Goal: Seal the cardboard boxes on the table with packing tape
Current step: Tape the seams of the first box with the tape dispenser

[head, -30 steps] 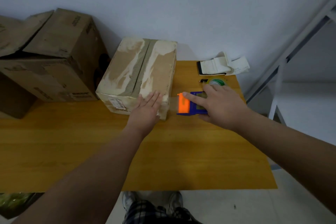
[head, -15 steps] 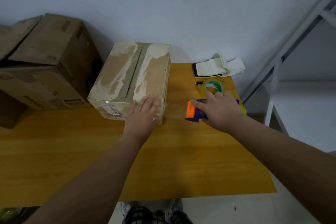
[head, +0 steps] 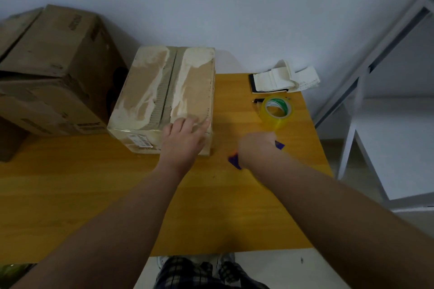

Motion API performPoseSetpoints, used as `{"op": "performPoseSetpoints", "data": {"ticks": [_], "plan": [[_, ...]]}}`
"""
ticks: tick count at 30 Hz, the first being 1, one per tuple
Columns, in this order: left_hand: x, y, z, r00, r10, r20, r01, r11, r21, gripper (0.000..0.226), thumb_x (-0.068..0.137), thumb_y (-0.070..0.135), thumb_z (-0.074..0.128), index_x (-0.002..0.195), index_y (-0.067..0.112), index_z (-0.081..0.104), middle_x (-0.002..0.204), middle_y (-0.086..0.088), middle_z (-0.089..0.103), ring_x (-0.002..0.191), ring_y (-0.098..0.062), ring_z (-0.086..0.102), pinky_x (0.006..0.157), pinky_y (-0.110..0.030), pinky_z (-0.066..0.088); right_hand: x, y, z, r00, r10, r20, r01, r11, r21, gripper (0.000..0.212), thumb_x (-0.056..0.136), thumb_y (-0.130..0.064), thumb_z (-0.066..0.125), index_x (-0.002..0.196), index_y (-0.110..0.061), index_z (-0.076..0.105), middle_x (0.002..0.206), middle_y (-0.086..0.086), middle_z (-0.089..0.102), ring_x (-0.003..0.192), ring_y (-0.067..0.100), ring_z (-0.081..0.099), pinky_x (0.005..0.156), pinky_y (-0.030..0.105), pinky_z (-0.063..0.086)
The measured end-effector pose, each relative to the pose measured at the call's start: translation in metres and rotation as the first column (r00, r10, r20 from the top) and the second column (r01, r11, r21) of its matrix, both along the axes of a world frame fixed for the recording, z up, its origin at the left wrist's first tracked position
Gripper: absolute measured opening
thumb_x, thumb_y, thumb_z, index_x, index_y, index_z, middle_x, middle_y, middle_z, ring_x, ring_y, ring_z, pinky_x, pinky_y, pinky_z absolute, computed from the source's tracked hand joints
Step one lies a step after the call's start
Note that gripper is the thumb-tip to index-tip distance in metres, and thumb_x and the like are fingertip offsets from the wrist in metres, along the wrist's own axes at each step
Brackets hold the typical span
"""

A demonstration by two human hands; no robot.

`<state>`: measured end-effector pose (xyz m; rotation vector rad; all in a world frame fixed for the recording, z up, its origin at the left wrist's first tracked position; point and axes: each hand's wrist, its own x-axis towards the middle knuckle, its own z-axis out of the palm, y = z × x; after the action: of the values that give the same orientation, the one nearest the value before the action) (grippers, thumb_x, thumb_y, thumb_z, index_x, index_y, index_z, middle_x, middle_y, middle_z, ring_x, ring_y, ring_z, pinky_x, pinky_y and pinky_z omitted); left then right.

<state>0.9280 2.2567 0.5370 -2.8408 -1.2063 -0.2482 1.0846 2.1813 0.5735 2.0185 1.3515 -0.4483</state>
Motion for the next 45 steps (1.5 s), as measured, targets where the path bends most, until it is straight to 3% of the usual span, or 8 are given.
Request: {"op": "performPoseSetpoints", "data": {"ticks": [5,10,15,24,27,31,33,45], "plan": [[-0.003,0.007,0.0,0.998,0.03,0.059,-0.03,0.999,-0.013,0.049,0.09,0.04,0.055,0.138,0.034,0.045,0.129,-0.001,0.052,0.117,-0.026,0.043,0.092,-0.043,0.03,0.028,-0.024,-0.039,0.924,-0.202,-0.325,0.278,0.938,0.206,0.033,0.088,-0.036,0.057,0.119,-0.026,0.05,0.082,-0.001,0.049,0.067,0.018,0.05,0.053,0.03,0.038],[-0.001,0.002,-0.002,0.994,0.055,0.09,-0.051,0.998,-0.046,0.052,0.086,0.041,0.062,0.136,0.032,0.048,0.127,-0.004,0.054,0.116,-0.029,0.044,0.089,-0.042,0.024,0.047,-0.037,-0.06,0.443,-0.364,-0.819,0.811,0.552,0.192,0.096,0.083,-0.055,0.063,0.152,-0.021,0.006,0.116,0.008,0.057,0.091,0.027,0.062,0.07,0.046,0.051],[-0.001,0.002,-0.001,0.995,0.058,0.078,-0.053,0.996,-0.065,0.055,0.086,0.048,0.057,0.138,0.033,0.046,0.131,-0.003,0.05,0.12,-0.028,0.04,0.093,-0.043,0.025,0.05,-0.045,-0.081,0.248,-0.387,-0.888,0.924,0.37,0.097,0.062,0.083,-0.054,0.063,0.122,-0.011,0.041,0.094,0.002,0.05,0.084,0.022,0.056,0.077,0.047,0.052],[0.001,-0.009,-0.001,0.991,0.118,0.07,-0.111,0.99,-0.086,0.068,0.081,0.068,0.042,0.14,0.034,0.041,0.137,-0.002,0.045,0.126,-0.027,0.036,0.098,-0.047,0.023,0.03,-0.045,-0.108,0.467,-0.517,-0.717,0.87,0.413,0.269,0.063,0.09,-0.049,0.056,0.136,-0.009,0.041,0.131,0.019,0.044,0.115,0.035,0.045,0.095,0.049,0.042],[0.001,-0.008,-0.002,0.99,0.121,0.07,-0.114,0.989,-0.098,0.068,0.081,0.068,0.041,0.14,0.035,0.04,0.137,-0.001,0.045,0.126,-0.027,0.035,0.099,-0.048,0.023,0.013,-0.042,-0.096,0.64,-0.178,-0.747,0.767,0.187,0.613,0.063,0.088,-0.036,0.063,0.14,-0.013,0.037,0.126,0.009,0.048,0.117,0.026,0.046,0.091,0.036,0.043],[0.002,-0.01,-0.001,0.988,0.131,0.081,-0.123,0.988,-0.093,0.067,0.081,0.069,0.042,0.139,0.034,0.043,0.136,-0.002,0.046,0.124,-0.027,0.037,0.098,-0.048,0.024,-0.02,-0.021,-0.072,-0.494,-0.074,-0.866,0.867,0.035,-0.498,0.06,0.085,-0.062,0.054,0.129,-0.023,0.041,0.115,0.013,0.059,0.105,0.029,0.06,0.083,0.036,0.052],[0.002,-0.011,0.0,0.988,0.131,0.084,-0.123,0.988,-0.088,0.068,0.08,0.07,0.04,0.138,0.034,0.044,0.135,-0.002,0.047,0.124,-0.027,0.038,0.098,-0.048,0.025,-0.024,-0.014,-0.066,-0.735,-0.021,-0.678,0.678,-0.01,-0.735,0.058,0.08,-0.063,0.059,0.11,-0.015,0.046,0.107,0.019,0.063,0.098,0.032,0.064,0.082,0.043,0.055],[-0.038,0.015,0.005,0.99,-0.119,-0.082,0.112,0.99,-0.088,0.07,0.092,0.039,0.053,0.15,0.02,0.019,0.156,0.002,0.02,0.143,-0.014,0.019,0.117,-0.038,0.004,-0.026,0.004,-0.076,-0.585,0.143,-0.798,0.779,-0.174,-0.602,0.041,0.086,-0.003,0.066,0.121,-0.015,0.047,0.082,0.008,0.06,0.064,0.014,0.056,0.052,0.026,0.05]]}}
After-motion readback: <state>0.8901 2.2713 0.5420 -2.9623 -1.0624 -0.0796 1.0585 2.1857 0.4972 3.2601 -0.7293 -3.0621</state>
